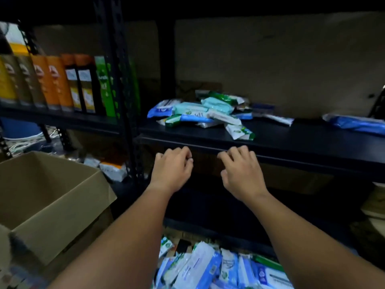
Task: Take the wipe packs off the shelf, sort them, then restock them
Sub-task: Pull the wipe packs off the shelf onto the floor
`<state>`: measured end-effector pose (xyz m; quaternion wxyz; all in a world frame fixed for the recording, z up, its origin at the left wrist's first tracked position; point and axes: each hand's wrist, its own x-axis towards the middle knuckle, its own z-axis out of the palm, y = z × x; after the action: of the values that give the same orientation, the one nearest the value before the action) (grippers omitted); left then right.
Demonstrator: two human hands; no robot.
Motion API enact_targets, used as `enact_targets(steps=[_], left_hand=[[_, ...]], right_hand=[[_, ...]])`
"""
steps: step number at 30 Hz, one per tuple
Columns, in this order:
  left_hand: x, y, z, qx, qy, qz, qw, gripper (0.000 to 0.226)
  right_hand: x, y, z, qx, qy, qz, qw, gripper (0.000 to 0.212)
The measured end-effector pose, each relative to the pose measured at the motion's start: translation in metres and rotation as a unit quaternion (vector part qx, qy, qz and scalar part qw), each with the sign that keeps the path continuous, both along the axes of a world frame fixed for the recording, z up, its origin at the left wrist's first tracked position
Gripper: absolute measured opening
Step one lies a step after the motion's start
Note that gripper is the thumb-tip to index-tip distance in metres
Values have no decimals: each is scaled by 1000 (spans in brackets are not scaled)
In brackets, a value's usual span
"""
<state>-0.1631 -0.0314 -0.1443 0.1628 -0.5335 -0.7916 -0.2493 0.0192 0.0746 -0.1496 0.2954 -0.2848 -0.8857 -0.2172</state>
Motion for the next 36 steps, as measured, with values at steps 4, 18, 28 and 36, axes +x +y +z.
enact_targets(steps=[4, 18, 28, 36], left_hand=[[-10, 35, 50, 26, 46, 19, 998, 22], [-75, 125, 85, -209, -36, 80, 974, 69], [-103, 135, 86, -222, -17, 62, 973, 80], [-107, 124, 85, -111, 18, -11, 994, 56]], right_hand=[[-4, 30, 48, 55, 74, -37, 995, 34], [-73, 100, 92, -366, -14, -193, 910, 77], [-80, 117, 83, -318, 48, -163, 933, 52], [-73, 115, 88, -298, 108, -139, 938, 43]])
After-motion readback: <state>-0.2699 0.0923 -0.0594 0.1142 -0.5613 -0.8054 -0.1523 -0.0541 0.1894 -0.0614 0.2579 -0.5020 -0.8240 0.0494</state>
